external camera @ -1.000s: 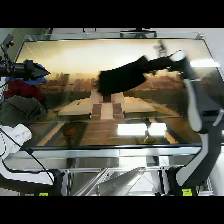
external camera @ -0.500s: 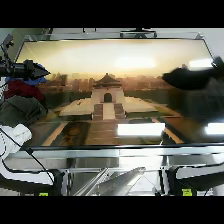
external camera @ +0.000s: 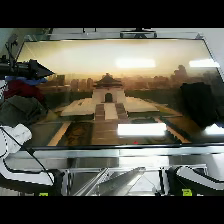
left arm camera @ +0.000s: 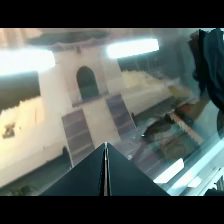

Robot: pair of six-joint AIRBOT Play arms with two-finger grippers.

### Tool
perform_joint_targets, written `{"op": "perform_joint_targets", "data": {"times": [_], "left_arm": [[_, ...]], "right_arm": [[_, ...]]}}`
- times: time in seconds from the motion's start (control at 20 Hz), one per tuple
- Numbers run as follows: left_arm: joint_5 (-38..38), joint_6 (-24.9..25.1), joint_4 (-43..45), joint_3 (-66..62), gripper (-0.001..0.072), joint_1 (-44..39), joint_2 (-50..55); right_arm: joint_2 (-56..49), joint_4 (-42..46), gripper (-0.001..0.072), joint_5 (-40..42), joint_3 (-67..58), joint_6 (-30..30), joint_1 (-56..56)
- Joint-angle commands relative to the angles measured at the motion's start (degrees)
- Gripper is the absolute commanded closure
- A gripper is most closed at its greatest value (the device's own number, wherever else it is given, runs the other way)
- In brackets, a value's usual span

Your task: Fold the shirts.

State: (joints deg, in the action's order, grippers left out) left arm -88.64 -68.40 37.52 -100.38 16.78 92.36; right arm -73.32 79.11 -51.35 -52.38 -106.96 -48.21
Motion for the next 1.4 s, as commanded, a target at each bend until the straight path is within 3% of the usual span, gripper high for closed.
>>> {"op": "perform_joint_targets", "data": {"times": [0.0, 0.65, 0.85, 1.0, 1.35], "left_arm": [[0.0, 0.1, 0.3, 0.0, 0.069, -2.0, 0.0], [-1.9, 0.4, 0.4, 0.0, 0.0691, -3.1, 0.0], [-1.9, 0.4, 0.3, 0.0, 0.0691, -3.1, 0.0], [-2.6, 0.4, 0.4, 0.0, 0.0691, -3.1, 0.0], [-2.9, 0.4, 0.4, 0.0, 0.0691, -3.1, 0.0]], "right_arm": [[1.9, 0.7, 0.0693, 5.3, 7.3, -0.4, -1.3], [2.0, 0.9, 0.0692, 5.5, 7.4, -0.6, -1.3], [2.1, 1.0, 0.0692, 6.4, 8.7, -6.7, -1.3], [4.1, 1.0, 0.0691, 10.7, 8.7, -7.1, -1.5], [5.4, 1.8, 0.0691, 9.1, 9.4, -5.2, -10.1]]}}
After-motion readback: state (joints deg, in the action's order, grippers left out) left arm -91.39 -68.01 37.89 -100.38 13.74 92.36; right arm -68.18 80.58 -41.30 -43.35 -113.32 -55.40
